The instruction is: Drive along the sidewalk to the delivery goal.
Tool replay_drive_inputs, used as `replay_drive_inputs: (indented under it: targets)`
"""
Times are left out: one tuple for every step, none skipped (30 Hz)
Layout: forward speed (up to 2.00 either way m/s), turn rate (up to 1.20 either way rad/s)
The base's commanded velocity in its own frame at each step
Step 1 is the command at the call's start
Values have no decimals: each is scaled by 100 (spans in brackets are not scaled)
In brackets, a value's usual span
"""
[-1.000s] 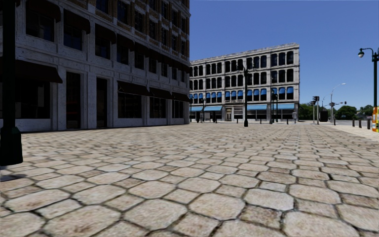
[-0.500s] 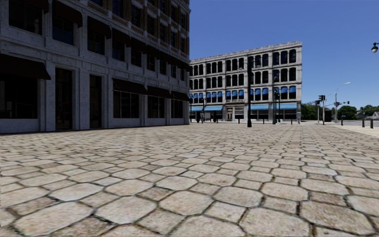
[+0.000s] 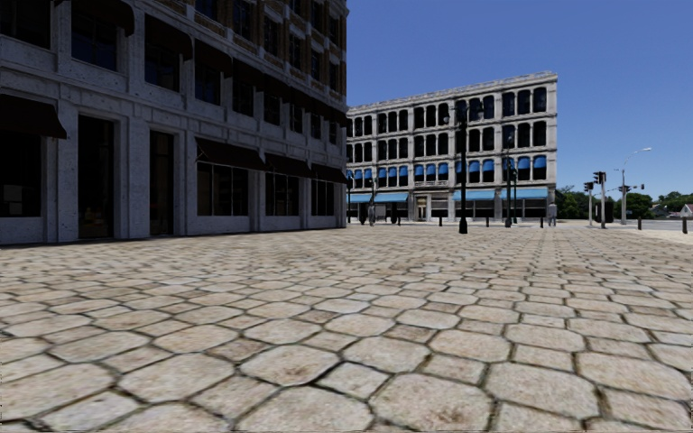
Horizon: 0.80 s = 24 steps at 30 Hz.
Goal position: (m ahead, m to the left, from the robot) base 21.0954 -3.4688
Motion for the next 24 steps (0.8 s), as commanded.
replay_drive_inputs:
  targets:
    - [200,0]
    - [200,0]
    - [200,0]
    - [200,0]
    - [200,0]
    - [200,0]
    - [200,0]
    - [200,0]
    - [200,0]
    - [200,0]
    - [200,0]
    - [200,0]
    - [200,0]
    - [200,0]
    - [200,0]
    - [200,0]
    - [200,0]
    - [200,0]
    - [200,0]
    - [200,0]
    - [200,0]
    - [200,0]
    - [200,0]
    - [200,0]
